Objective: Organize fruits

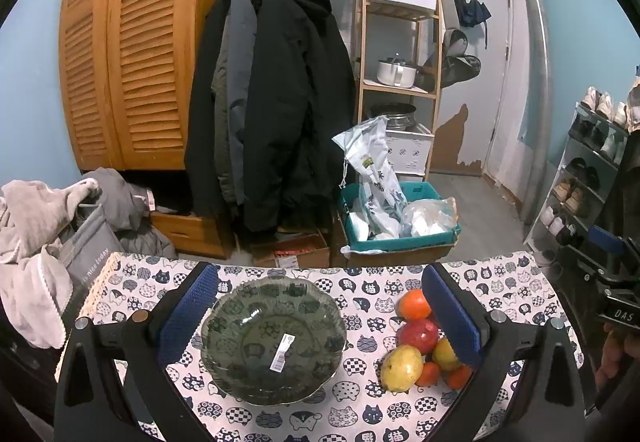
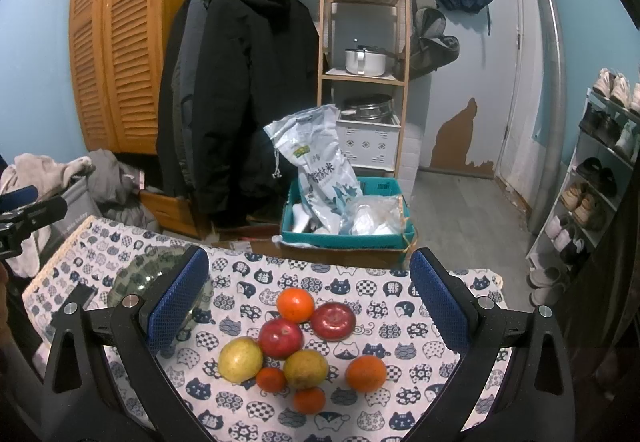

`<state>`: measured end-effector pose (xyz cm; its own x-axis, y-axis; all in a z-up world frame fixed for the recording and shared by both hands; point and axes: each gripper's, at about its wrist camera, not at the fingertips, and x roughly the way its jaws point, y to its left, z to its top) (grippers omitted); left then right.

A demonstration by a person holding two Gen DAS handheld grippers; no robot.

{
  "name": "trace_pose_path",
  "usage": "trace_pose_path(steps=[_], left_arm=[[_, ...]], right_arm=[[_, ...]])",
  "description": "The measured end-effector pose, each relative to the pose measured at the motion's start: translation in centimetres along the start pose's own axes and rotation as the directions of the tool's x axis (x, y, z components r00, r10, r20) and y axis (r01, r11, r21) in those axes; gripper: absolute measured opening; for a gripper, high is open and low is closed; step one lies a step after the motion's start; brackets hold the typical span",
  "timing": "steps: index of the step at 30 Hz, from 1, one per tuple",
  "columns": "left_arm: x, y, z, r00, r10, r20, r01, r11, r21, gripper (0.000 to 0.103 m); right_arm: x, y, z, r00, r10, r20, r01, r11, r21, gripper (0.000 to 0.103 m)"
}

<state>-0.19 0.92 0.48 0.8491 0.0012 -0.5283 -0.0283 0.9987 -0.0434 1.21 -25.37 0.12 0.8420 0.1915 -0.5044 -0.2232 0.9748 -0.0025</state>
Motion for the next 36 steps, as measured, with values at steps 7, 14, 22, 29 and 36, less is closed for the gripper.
trace_pose_path(steps=[7, 14, 22, 29, 36], left_arm=[[0.0, -0.1, -0.3, 1.0, 0.001, 0.0, -0.001, 1.0, 0.005, 0.103], [-0.1, -0.2, -0.5, 1.0, 0.003, 0.0, -0.003, 1.0, 0.004, 0.103], [0.0, -0.2, -0.7, 1.0, 0.004, -0.006, -0.004, 1.0, 0.0, 0.103], [0.0, -0.3, -0.8, 1.0, 0.003, -0.01, -0.003, 1.0, 0.001, 0.103], [0.1, -0.2, -1.0, 1.0, 0.002, -0.016, -0.002, 1.0, -0.002, 0.103]], right_arm=[[0.0, 0.0, 0.0, 1.0, -0.001, -0.002, 0.001, 1.0, -0.002, 0.099], [0.0, 0.1, 0.0, 1.0, -0.002, 0.0, 0.002, 1.0, -0.003, 0.099], [0.0, 0.1, 0.1, 1.0, -0.003, 0.0, 0.003, 1.0, -0.004, 0.099], [0.0, 0.0, 0.1, 1.0, -0.003, 0.0, 0.003, 1.0, -0.004, 0.099], [-0.1, 0.0, 0.0, 1.0, -0.004, 0.001, 0.004, 1.0, -0.005, 0.099]])
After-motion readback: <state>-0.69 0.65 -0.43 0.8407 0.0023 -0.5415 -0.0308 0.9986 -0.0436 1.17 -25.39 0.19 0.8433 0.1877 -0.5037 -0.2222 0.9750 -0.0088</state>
